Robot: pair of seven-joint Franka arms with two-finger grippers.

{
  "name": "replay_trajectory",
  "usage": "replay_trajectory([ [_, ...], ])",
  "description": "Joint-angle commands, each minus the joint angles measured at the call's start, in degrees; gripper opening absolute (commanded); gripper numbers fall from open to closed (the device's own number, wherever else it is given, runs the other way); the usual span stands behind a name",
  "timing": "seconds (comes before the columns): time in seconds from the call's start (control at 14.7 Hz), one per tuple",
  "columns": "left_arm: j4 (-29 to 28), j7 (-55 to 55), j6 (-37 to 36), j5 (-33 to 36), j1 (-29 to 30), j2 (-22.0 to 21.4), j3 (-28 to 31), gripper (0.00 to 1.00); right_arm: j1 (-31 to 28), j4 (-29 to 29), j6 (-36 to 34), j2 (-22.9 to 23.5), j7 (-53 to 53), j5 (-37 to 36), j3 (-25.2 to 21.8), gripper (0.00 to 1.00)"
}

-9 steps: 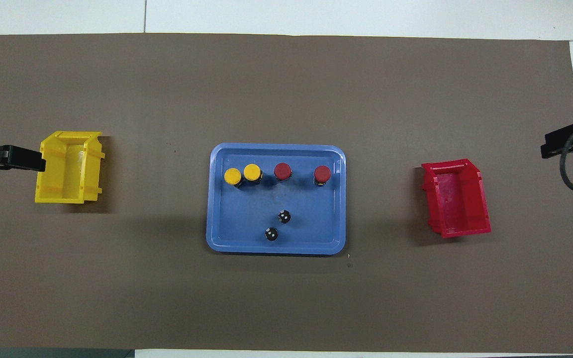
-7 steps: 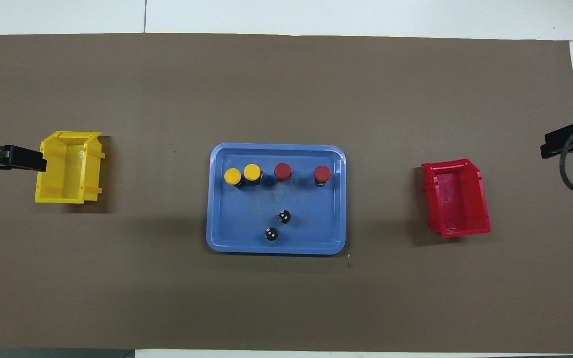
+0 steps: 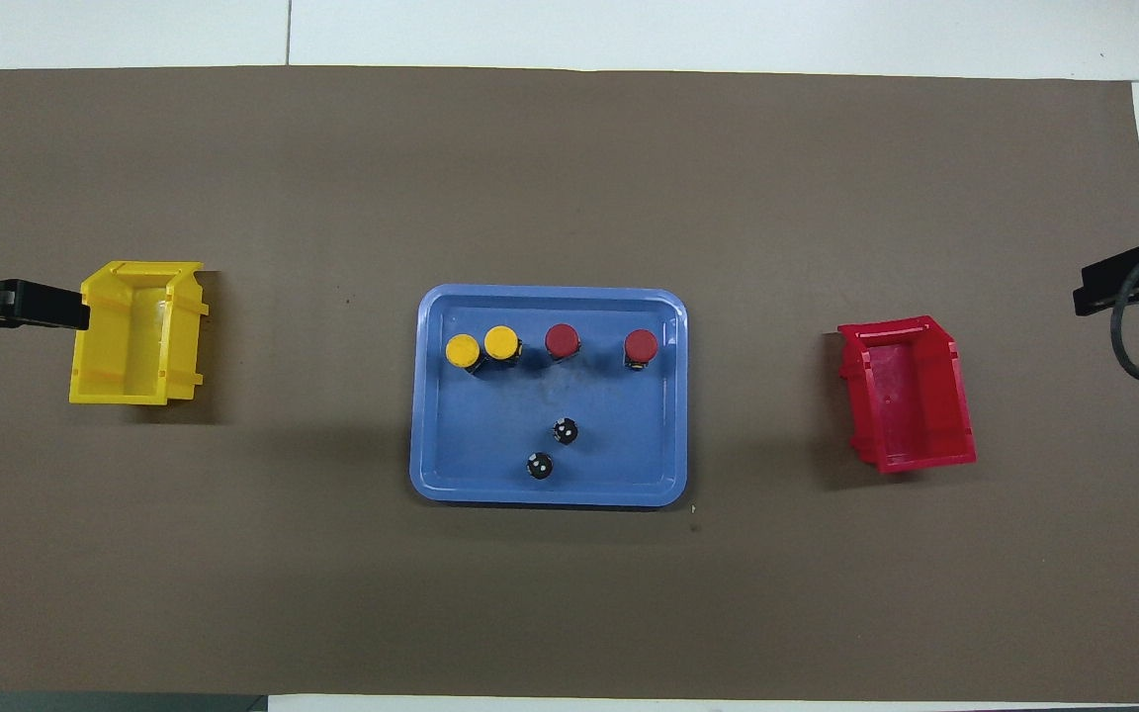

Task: Sort red and yellow buttons by color

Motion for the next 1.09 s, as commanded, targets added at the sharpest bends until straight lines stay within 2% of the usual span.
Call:
replay_trajectory([
  [0.0,0.5,0.4,1.4,0.9,-0.4,0.2,0.2,1.00,-0.5,-1.5,0.6,-1.4,-0.8,1.2,0.2,1.00],
  [0.14,1.1,0.2,1.5,0.7,0.1,0.4,0.2,1.00,0.0,-1.3,0.1,-1.4,-1.5,1.5,0.5,1.00],
  [0.27,5.0,0.1,0.4,0.6,0.4,2.4,0.2,1.00,2.2,0.5,2.3,-0.1,-0.7,3.4,1.2,1.00],
  [0.34,7.0,0.0,-0.6,0.6,0.8,3.3,0.3,1.00,6.0,0.9,2.7,0.4,2.4,2.7,1.6,1.00],
  [0.41,8.3,0.0,-1.0,0.7,1.1,3.8,0.3,1.00,11.5,1.4,3.1,1.5,10.7,2.5,1.6,1.00],
  [0.61,15.2,-0.1,-6.7,1.0,1.2,5.4,0.2,1.00,23.7,7.6,7.0,11.3,24.4,2.0,1.7,1.00],
  [0.68,16.2,-0.1,-7.3,0.9,1.2,5.4,0.2,1.00,26.4,8.1,11.8,13.8,29.2,1.5,1.7,1.00],
  [0.82,16.6,0.0,-7.9,1.1,1.2,5.4,0.2,1.00,31.2,5.5,20.4,16.6,33.2,0.4,1.7,1.00],
  [1.02,16.2,0.1,-7.1,1.2,1.4,5.3,0.2,1.00,32.9,-0.1,26.9,18.7,34.1,-2.5,1.7,1.00],
])
